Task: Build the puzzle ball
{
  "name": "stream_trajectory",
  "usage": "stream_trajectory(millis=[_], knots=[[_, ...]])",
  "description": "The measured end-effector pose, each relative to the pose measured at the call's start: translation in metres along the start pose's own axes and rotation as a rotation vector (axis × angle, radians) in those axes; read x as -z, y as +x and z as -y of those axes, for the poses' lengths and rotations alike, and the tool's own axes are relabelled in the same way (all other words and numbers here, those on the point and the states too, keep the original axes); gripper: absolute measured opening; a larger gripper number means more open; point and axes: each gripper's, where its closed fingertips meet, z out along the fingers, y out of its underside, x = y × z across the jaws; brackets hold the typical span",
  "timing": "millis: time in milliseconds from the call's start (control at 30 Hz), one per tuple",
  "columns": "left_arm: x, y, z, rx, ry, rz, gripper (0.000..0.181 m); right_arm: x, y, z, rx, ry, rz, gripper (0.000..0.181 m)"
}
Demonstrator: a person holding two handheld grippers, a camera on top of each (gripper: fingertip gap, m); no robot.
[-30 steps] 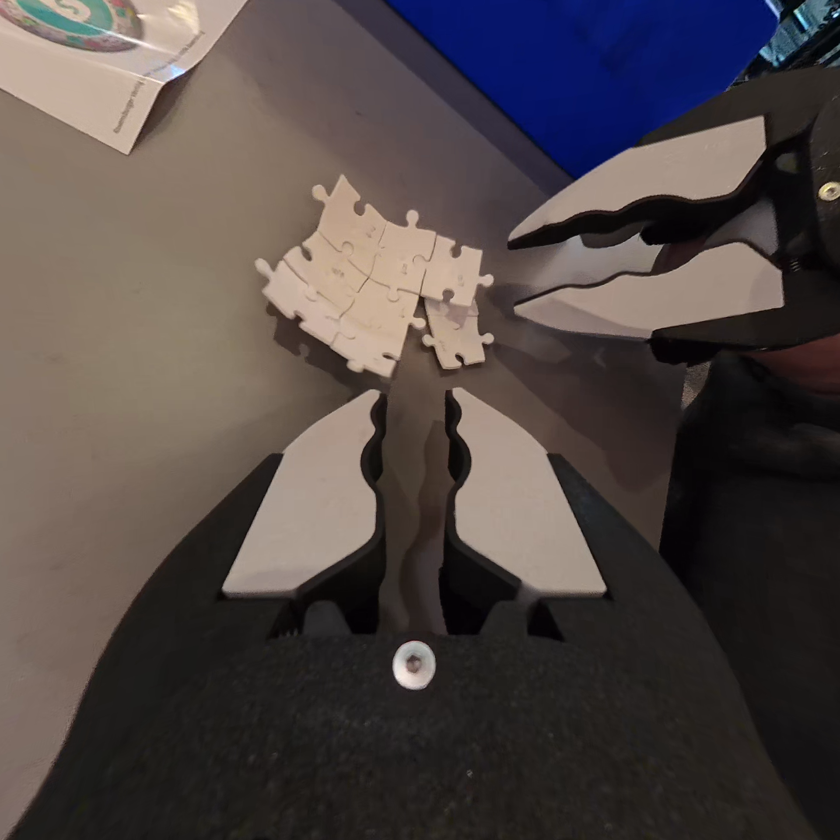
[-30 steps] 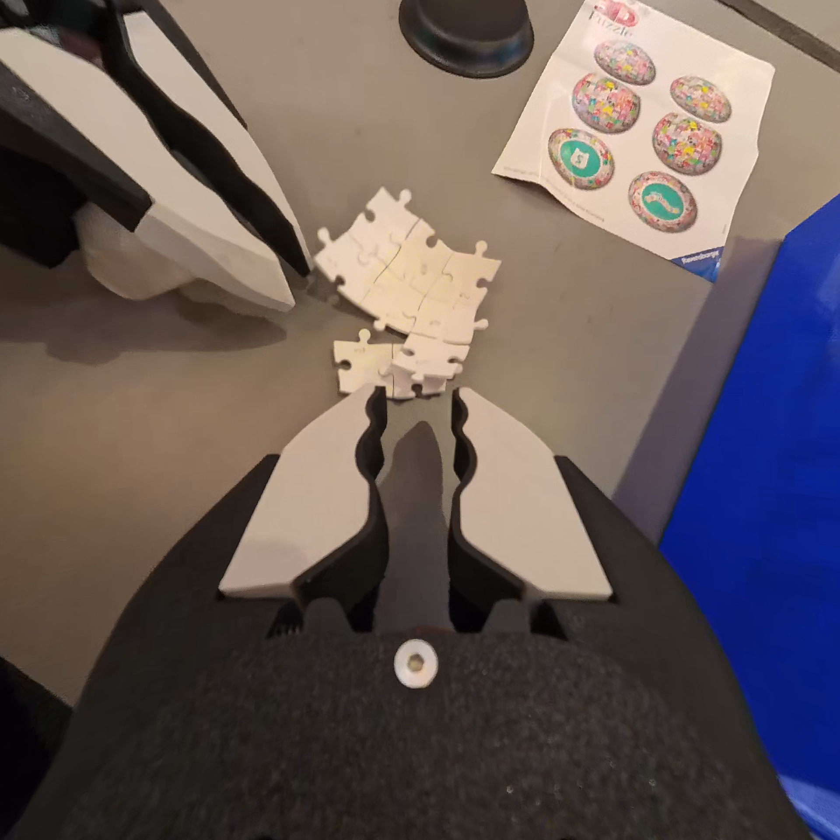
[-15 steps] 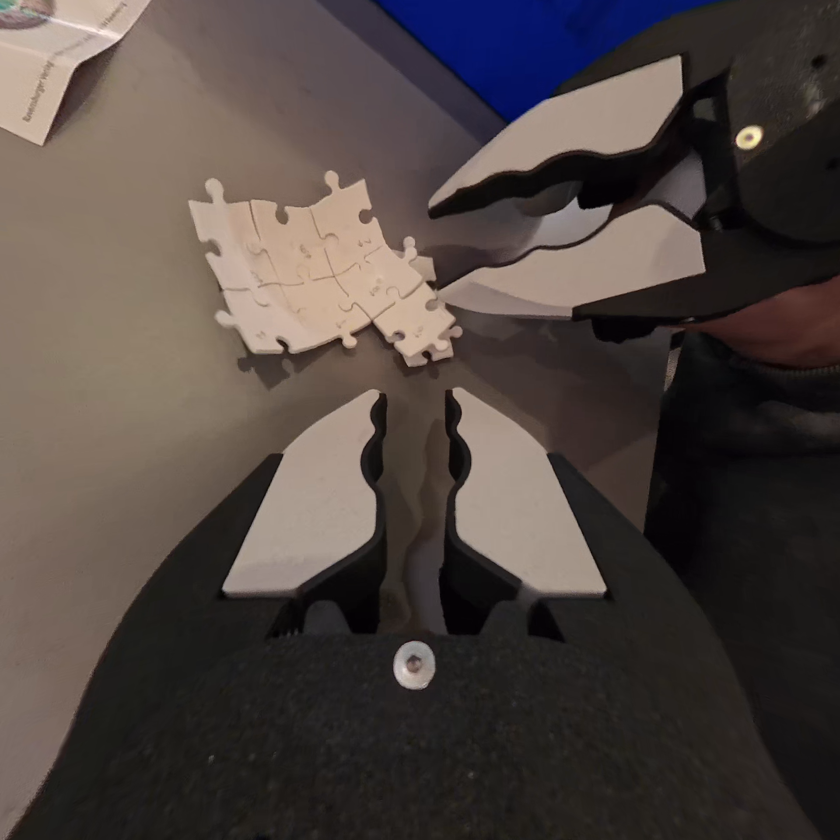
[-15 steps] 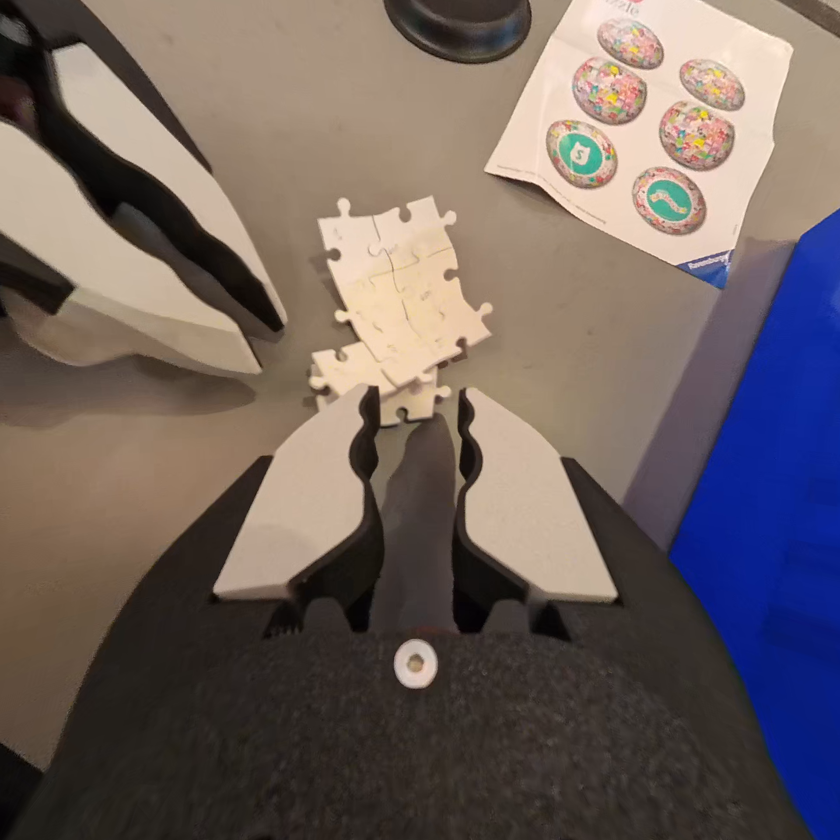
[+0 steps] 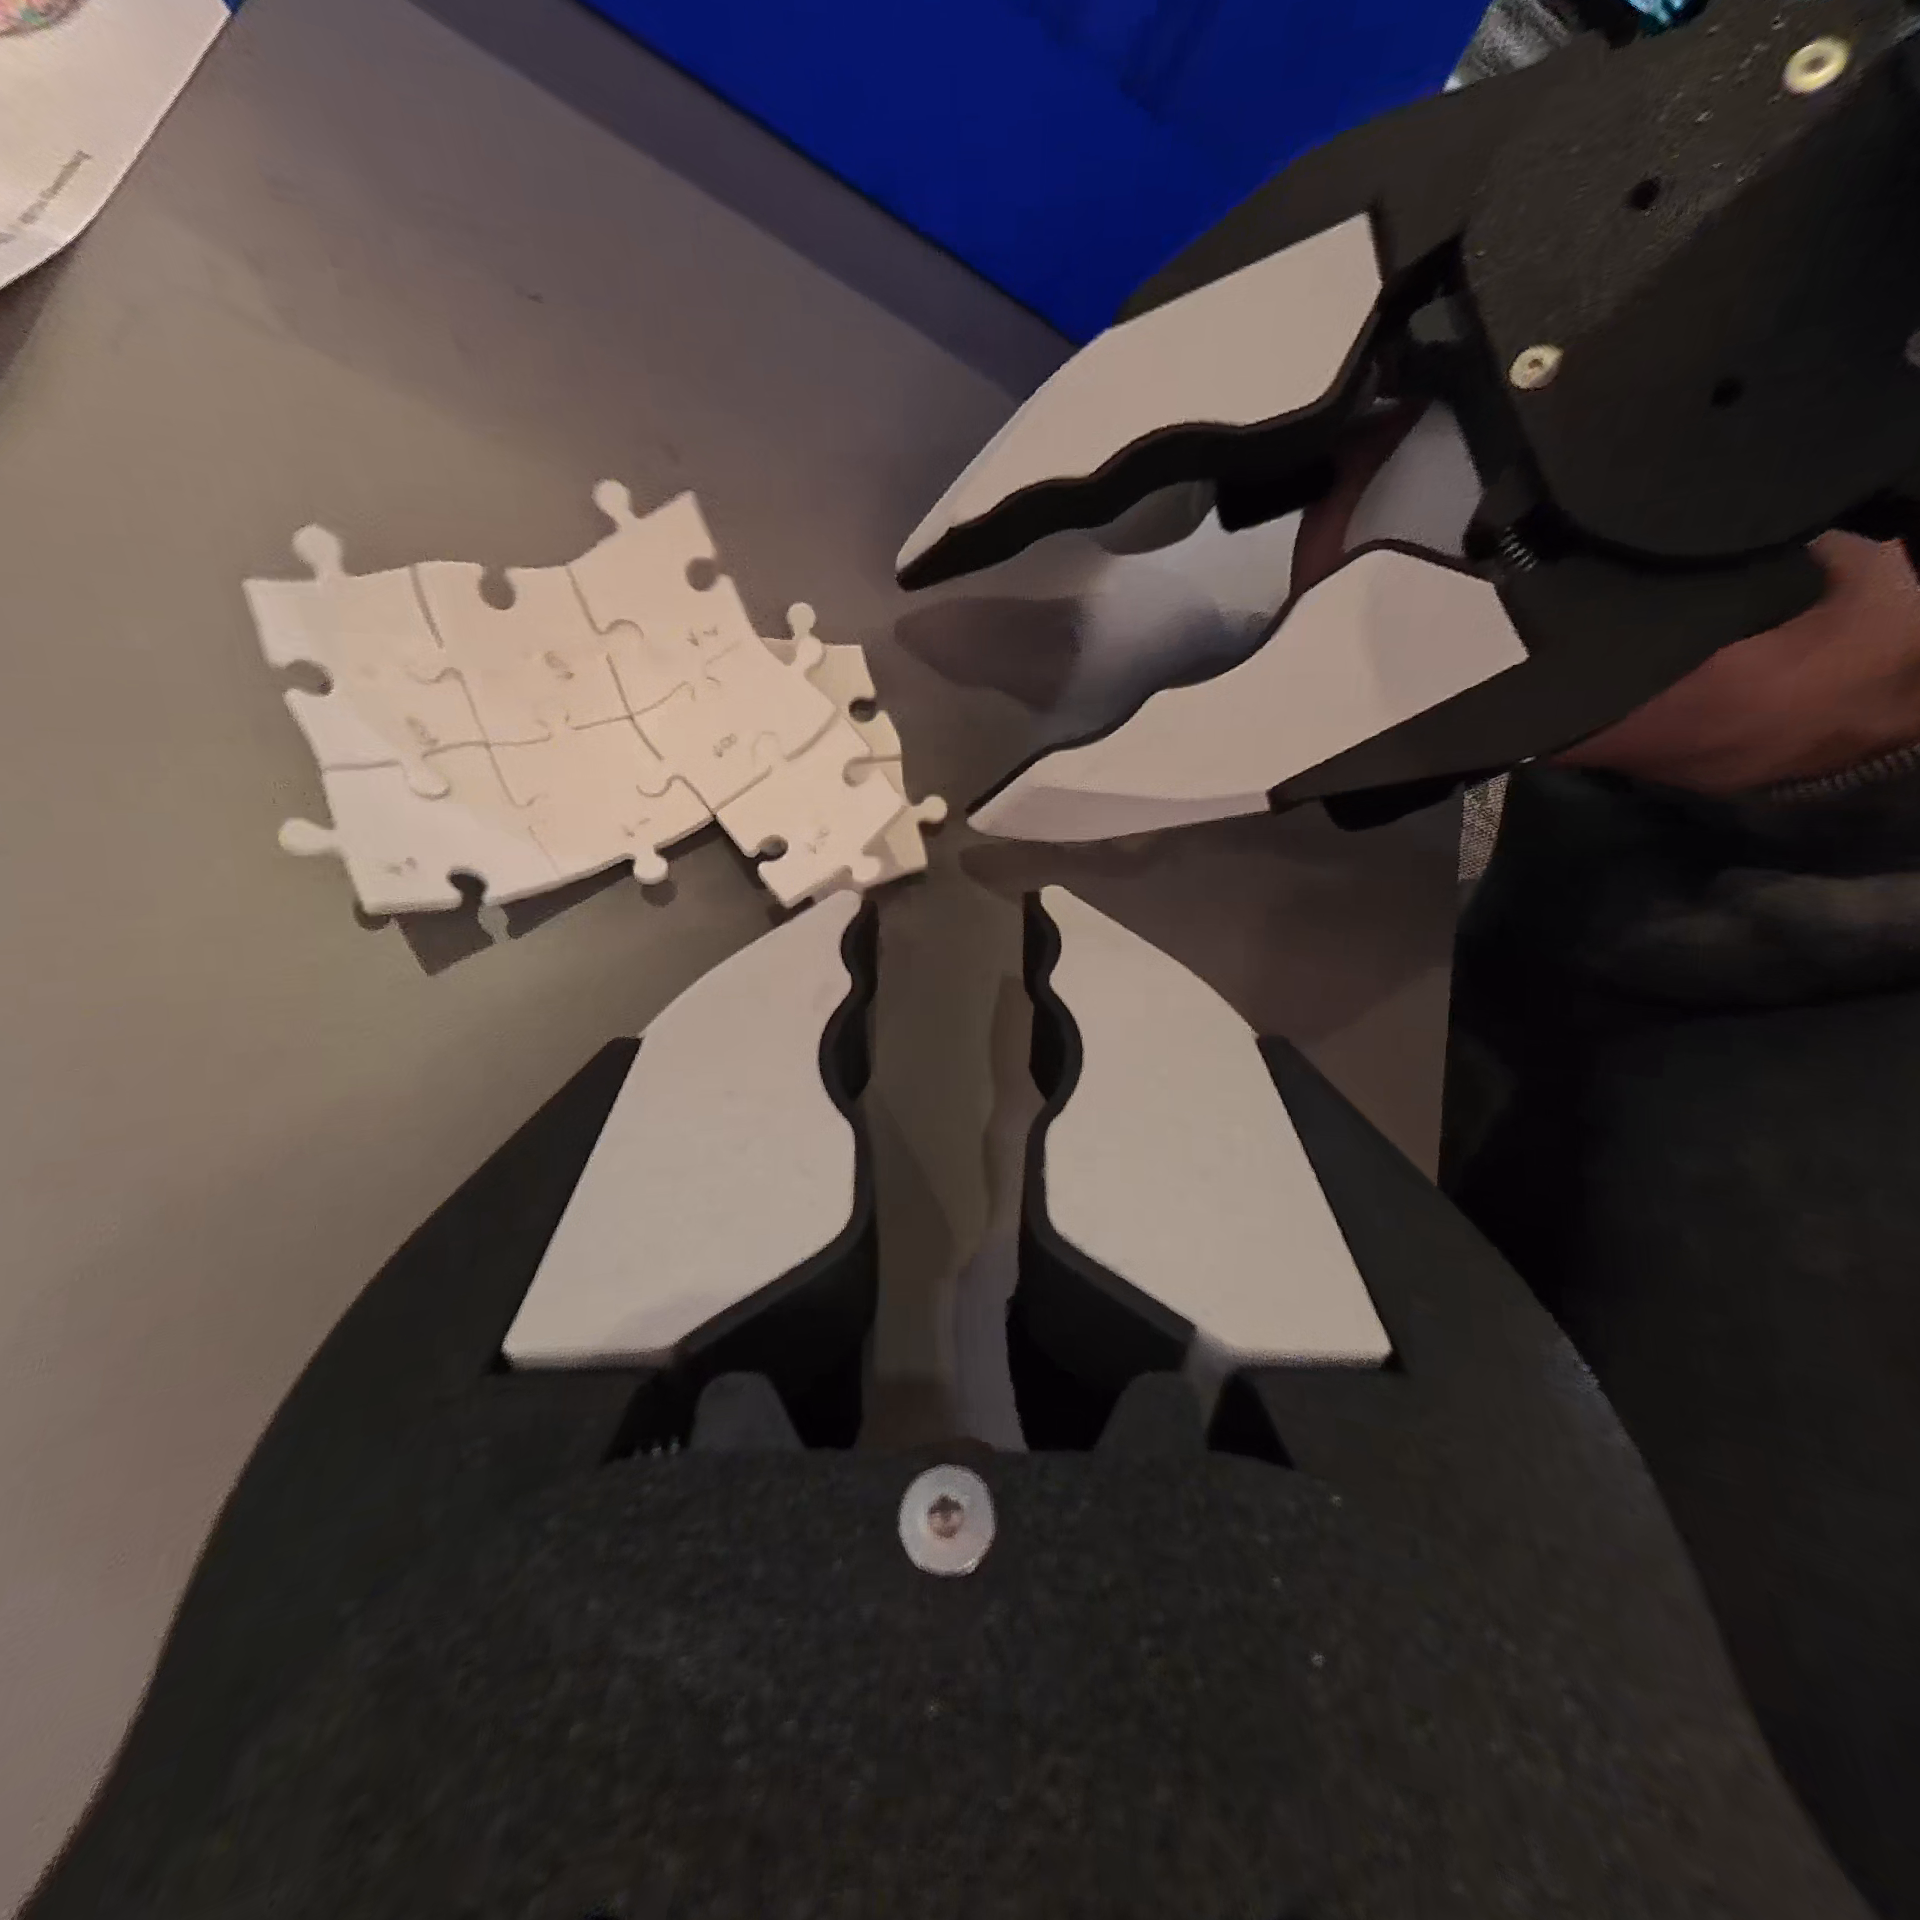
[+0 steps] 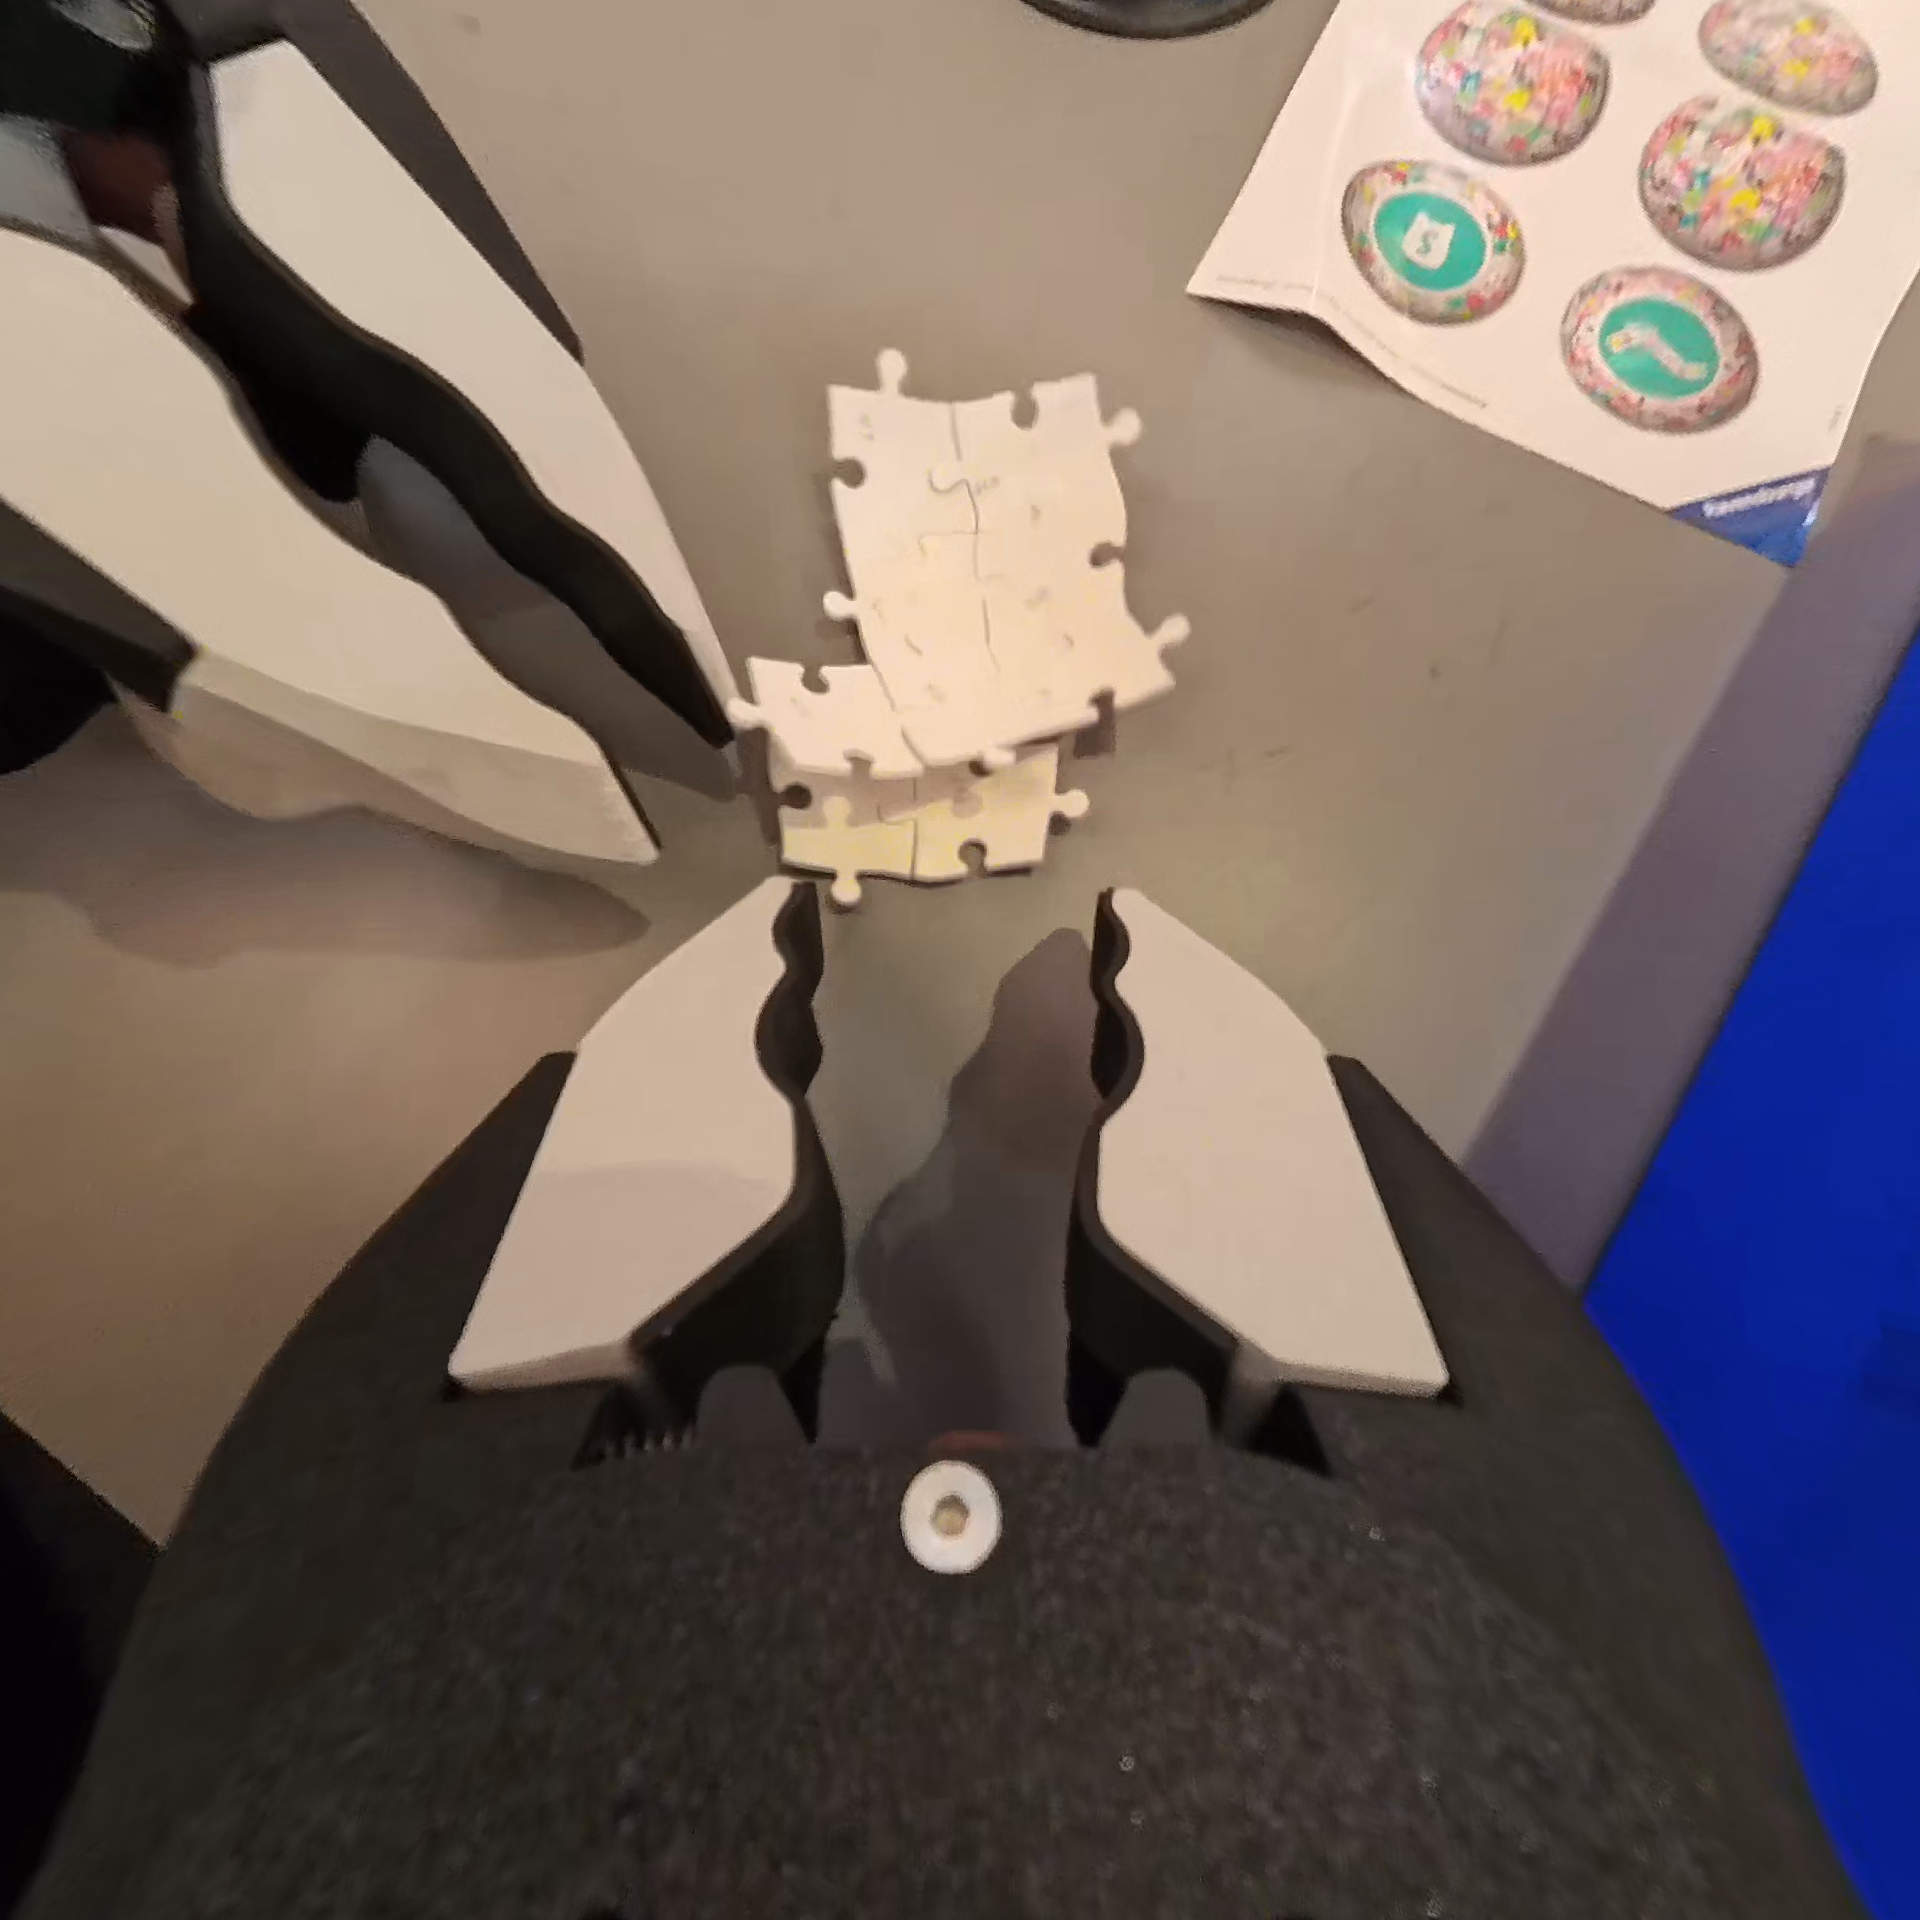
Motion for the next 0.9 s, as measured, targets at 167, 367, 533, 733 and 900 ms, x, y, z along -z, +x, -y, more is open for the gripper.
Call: stream_trajectory(millis=[167,367,533,733,900], knots=[[0.006,0.000,-0.006,-0.011,-0.013,0.016,0.026,-0.007,-0.004,-0.007,-0.009,-0.029,0.022,0.060],[0.026,-0.020,-0.015,0.006,0.004,0.083,0.026,-0.016,-0.008,0.001,-0.014,-0.029,0.008,0.061],[0.036,-0.030,-0.012,0.024,0.033,0.107,0.026,-0.017,-0.004,0.004,-0.090,-0.024,-0.001,0.056],[0.035,-0.033,-0.012,0.022,0.038,0.117,0.026,-0.011,-0.007,-0.001,-0.095,-0.030,-0.015,0.050],[0.032,-0.035,-0.010,0.017,0.048,0.123,0.027,0.001,-0.008,0.004,-0.030,-0.001,-0.055,0.012]])
